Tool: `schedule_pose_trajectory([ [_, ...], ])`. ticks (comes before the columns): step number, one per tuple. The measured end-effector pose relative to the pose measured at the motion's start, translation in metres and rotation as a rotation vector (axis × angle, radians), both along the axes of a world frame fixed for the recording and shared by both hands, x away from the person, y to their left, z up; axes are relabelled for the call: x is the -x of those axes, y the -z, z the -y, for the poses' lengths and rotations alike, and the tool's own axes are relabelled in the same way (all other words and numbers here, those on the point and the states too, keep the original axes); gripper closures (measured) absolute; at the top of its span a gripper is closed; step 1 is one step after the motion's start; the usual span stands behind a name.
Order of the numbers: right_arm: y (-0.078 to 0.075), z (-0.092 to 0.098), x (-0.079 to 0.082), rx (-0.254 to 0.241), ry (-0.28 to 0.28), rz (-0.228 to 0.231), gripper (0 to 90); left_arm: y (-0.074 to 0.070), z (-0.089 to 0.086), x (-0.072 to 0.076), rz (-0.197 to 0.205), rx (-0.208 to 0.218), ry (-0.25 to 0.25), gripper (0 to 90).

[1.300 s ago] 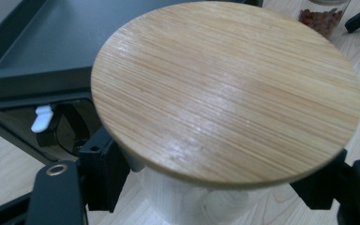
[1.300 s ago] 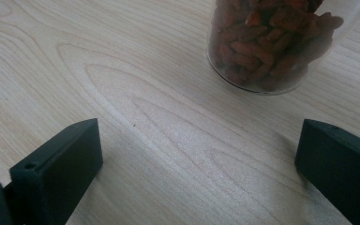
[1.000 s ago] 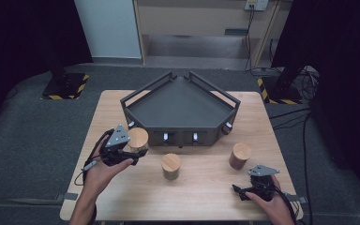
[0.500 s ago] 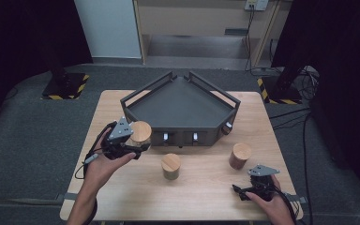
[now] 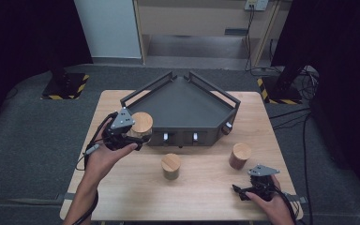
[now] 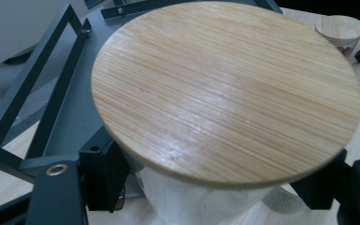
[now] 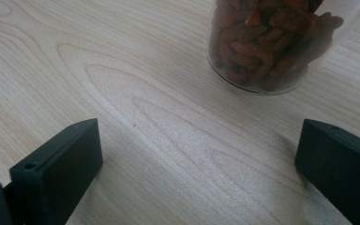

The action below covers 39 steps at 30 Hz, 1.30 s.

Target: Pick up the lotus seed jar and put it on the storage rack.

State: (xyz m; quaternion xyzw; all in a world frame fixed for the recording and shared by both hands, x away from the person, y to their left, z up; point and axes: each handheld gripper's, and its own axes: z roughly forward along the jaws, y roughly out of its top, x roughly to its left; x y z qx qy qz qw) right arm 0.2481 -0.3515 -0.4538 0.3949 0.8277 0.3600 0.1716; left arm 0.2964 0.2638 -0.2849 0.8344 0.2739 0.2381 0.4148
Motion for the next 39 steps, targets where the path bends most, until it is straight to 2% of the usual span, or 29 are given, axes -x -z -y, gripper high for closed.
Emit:
schedule_pose_trajectory([
  [14, 0.000, 0.000, 0.000, 0.000, 0.001, 0.000, 1.4, -0.013, 0.012, -0.018, 0.019, -0.002, 0.005, 24.4],
  [39, 0.000, 0.000, 0.000, 0.000, 0.002, 0.000, 1.5, -0.014, 0.027, -0.053, 0.005, 0.003, -0.003, 24.4],
])
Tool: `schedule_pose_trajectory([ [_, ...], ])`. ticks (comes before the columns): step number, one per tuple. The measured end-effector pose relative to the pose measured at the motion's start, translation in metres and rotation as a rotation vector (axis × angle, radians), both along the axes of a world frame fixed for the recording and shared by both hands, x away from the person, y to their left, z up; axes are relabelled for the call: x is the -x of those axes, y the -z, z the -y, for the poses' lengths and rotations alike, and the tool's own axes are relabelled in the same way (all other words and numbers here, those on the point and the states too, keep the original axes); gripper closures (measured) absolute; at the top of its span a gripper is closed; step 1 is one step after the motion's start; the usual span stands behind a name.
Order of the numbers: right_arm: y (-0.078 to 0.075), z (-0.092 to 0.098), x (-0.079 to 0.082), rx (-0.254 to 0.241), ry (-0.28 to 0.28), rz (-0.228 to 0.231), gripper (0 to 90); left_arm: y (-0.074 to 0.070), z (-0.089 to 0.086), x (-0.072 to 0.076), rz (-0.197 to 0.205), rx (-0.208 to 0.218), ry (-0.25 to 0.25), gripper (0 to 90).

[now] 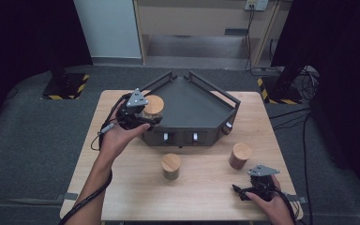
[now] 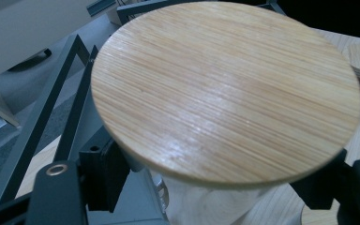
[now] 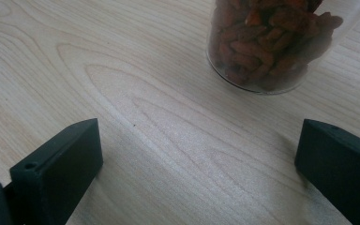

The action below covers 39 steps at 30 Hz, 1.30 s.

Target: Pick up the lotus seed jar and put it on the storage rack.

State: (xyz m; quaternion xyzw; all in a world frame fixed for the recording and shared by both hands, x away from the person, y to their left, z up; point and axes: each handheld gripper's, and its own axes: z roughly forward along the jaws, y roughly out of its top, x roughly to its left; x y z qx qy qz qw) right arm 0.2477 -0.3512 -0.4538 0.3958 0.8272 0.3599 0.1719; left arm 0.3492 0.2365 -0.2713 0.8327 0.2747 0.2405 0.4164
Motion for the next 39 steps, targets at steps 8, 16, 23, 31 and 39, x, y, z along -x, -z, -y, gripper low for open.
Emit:
schedule_pose_trajectory([
  [8, 0.000, 0.000, 0.000, 0.000, 0.000, 0.000, 1.5, 0.003, 0.001, -0.012, -0.013, 0.004, -0.003, 24.4],
  [16, 0.000, 0.000, 0.000, 0.000, 0.000, 0.000, 1.5, 0.008, 0.005, -0.024, -0.019, 0.012, 0.000, 24.4],
  [23, 0.000, 0.000, 0.000, -0.001, 0.000, -0.001, 1.5, 0.013, 0.009, -0.032, -0.020, 0.020, -0.005, 24.4],
  [31, 0.000, 0.000, 0.000, -0.001, 0.000, -0.001, 1.5, 0.022, 0.015, -0.041, -0.015, 0.017, -0.018, 24.4],
  [39, 0.000, 0.000, 0.000, -0.001, 0.000, -0.001, 1.5, 0.028, 0.015, -0.047, -0.020, 0.044, -0.038, 24.4],
])
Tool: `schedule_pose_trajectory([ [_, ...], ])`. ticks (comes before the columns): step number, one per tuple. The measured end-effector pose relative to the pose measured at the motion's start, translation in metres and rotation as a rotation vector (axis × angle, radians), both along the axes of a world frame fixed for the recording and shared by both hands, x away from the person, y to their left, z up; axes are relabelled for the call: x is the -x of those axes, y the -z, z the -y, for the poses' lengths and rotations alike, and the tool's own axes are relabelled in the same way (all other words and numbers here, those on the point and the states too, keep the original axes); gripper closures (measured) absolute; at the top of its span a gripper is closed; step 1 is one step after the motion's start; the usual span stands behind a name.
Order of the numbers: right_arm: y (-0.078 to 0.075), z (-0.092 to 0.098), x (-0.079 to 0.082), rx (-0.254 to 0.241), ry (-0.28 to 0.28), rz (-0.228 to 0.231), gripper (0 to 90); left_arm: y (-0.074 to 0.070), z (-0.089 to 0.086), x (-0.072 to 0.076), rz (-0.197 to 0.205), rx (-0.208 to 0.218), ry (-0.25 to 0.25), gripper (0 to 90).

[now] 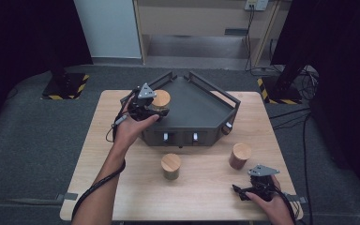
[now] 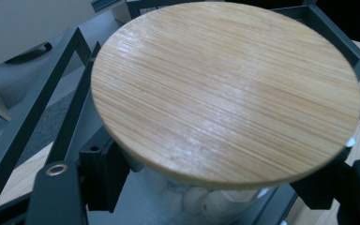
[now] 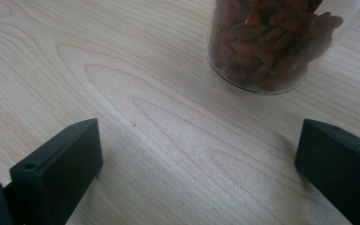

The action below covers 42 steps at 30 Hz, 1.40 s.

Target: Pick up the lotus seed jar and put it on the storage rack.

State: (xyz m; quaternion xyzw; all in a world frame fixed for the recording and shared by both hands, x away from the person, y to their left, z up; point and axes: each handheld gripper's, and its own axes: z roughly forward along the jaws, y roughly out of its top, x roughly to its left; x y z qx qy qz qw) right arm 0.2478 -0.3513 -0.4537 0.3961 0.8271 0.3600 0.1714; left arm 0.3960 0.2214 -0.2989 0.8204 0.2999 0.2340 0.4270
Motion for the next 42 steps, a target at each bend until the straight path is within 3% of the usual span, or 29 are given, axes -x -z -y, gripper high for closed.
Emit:
schedule_pose_trajectory([
  [42, 0.000, 0.000, 0.000, 0.000, 0.000, 0.001, 1.5, 0.029, 0.000, -0.015, -0.057, 0.022, -0.048, 24.4],
])
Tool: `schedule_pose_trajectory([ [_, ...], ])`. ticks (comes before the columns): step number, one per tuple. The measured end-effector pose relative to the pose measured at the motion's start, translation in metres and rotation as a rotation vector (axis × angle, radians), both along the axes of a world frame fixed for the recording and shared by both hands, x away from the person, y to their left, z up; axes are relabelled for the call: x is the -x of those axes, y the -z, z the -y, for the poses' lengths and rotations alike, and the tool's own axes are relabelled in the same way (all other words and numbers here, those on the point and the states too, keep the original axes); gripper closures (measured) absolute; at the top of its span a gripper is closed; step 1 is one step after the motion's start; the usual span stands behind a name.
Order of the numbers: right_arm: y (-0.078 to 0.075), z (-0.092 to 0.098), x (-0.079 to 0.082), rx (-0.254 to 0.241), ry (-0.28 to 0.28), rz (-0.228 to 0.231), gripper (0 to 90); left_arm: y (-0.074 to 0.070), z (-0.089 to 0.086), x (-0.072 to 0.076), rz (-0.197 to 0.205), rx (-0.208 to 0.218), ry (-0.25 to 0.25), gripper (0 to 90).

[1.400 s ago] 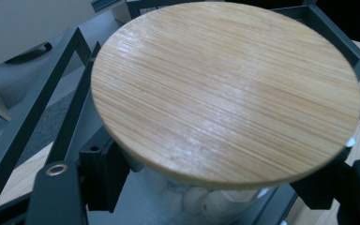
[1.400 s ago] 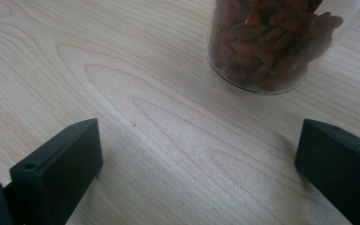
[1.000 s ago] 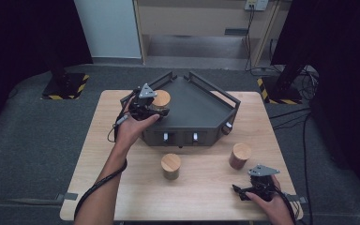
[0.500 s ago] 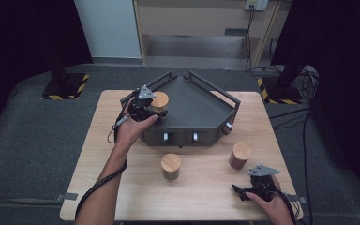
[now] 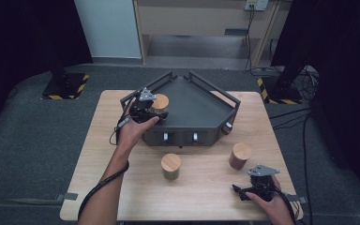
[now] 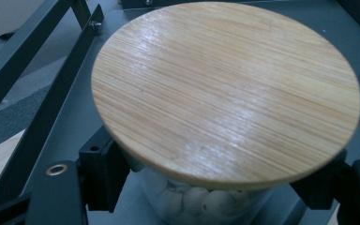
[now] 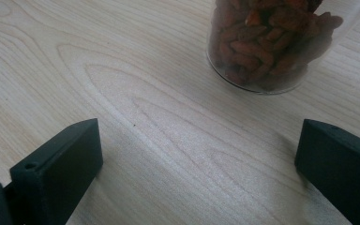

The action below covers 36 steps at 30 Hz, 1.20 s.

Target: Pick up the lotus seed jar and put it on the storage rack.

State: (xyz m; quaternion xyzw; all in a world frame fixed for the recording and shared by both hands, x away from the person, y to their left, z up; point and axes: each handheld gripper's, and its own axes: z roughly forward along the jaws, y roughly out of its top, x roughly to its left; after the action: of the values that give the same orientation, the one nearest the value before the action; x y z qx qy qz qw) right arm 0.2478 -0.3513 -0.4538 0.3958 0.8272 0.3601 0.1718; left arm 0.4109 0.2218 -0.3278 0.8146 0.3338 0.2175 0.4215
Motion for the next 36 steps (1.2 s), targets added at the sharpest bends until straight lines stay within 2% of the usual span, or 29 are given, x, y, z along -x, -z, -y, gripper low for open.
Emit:
schedule_pose_trajectory([
  [11, 0.0000, 0.0000, 0.0000, 0.000, 0.000, 0.000, 1.5, 0.0046, 0.0004, -0.0011, -0.006, 0.012, -0.002, 24.4],
  [17, 0.0000, 0.0000, 0.0000, 0.000, 0.000, 0.000, 1.5, 0.0075, -0.0041, -0.0039, -0.023, 0.042, -0.003, 24.4],
  [27, 0.0000, 0.0000, 0.0000, 0.000, 0.000, 0.000, 1.5, 0.0081, -0.0052, -0.0043, -0.021, 0.042, 0.001, 24.2],
  [32, 0.0000, 0.0000, 0.0000, 0.000, 0.000, 0.000, 1.5, 0.0076, -0.0046, -0.0016, -0.019, 0.042, -0.009, 13.3],
  [36, -0.0001, -0.0001, 0.0000, 0.000, 0.000, 0.000, 1.5, 0.0040, -0.0017, 0.0029, -0.008, 0.008, -0.005, 8.1],
])
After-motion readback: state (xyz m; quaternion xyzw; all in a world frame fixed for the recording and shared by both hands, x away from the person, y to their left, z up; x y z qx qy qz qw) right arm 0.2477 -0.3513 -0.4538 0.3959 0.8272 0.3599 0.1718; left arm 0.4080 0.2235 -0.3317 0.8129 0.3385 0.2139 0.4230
